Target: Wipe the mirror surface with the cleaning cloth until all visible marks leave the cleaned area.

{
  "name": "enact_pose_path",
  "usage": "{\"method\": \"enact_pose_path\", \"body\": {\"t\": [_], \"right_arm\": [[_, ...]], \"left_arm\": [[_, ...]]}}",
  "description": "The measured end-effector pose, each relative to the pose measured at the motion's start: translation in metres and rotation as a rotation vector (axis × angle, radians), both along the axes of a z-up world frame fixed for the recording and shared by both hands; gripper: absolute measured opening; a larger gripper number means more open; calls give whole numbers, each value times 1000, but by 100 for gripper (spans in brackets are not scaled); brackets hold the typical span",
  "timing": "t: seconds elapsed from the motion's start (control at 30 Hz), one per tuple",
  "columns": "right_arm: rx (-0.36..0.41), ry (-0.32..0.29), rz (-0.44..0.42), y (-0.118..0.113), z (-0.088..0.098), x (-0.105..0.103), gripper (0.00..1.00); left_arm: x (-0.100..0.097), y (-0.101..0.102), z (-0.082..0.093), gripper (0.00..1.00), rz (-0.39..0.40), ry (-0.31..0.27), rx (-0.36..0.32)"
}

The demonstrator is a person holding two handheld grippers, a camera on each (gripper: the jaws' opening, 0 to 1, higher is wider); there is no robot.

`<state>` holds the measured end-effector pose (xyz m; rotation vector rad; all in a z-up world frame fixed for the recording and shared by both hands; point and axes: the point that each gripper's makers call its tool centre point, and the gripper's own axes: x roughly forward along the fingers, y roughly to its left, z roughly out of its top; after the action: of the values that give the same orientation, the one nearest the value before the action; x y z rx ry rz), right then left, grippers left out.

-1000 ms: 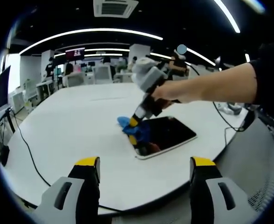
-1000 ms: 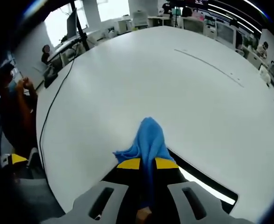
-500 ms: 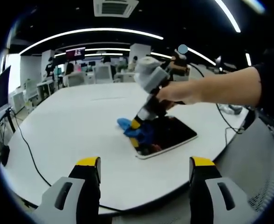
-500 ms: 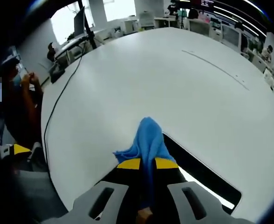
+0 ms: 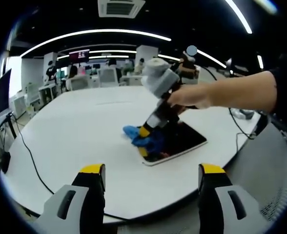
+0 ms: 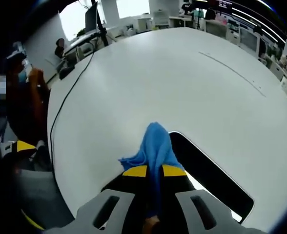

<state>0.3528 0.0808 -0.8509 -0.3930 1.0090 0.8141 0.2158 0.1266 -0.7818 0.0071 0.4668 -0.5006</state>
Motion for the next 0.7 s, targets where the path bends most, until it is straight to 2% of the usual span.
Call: {"method": "enact_pose_path", "body": {"t": [0.5, 0.57, 0.7], "right_arm": [[3, -1, 39, -1, 1, -3, 4], [0, -5, 48, -2, -1, 4, 4], [3, -4, 51, -3, 0, 2, 4]], "left_arm": [[0, 1, 0, 76, -1, 2, -1], [0, 1, 0, 76, -1, 3, 0], [0, 1, 0, 76, 0, 3, 0]]}}
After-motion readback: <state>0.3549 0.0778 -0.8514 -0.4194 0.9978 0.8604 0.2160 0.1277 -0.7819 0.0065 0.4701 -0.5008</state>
